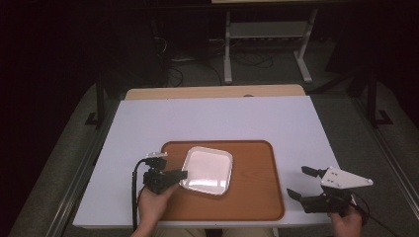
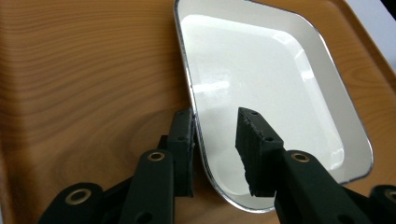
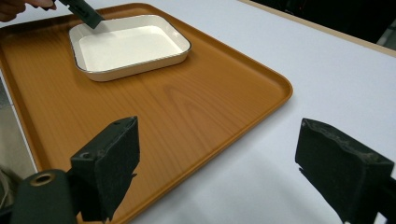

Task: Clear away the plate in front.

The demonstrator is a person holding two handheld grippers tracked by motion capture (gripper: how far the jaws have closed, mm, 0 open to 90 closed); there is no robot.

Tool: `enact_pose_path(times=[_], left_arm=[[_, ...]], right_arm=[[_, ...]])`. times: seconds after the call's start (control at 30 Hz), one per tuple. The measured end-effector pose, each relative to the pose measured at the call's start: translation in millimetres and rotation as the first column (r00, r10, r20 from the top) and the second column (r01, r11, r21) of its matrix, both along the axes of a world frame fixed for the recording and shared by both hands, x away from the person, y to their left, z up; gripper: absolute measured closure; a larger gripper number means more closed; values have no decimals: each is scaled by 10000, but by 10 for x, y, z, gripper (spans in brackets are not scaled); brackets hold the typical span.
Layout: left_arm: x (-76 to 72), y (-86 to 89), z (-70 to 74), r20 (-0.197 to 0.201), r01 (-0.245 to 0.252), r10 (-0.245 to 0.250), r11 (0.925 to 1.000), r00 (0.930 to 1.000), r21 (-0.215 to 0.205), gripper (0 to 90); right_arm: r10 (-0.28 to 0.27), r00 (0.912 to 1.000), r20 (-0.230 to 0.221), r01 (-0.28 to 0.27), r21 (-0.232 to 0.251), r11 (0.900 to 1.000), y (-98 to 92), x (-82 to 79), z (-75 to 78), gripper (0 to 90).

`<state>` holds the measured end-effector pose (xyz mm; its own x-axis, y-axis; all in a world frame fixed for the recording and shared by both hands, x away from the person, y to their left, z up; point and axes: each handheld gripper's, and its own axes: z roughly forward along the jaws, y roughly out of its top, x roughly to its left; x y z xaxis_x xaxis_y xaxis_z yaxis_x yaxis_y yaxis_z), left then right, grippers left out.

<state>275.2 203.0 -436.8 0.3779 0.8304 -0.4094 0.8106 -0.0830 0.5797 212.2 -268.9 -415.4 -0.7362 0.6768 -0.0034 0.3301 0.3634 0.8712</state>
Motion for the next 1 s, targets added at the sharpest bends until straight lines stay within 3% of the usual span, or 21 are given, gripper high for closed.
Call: enact_pose_path(times=[0.63,1.0], left_arm=[[-148,-60,-42,-15,572,-572,9983,9984,-119,649],[-256,-119,-58,77,835,-836,9965,9965,83,648]], right_arm=[[-92,10000,-36,91,-64,9999,4,1,-3,130],[-121,9999,-27,121,-100,9999,3,3,-5,130]])
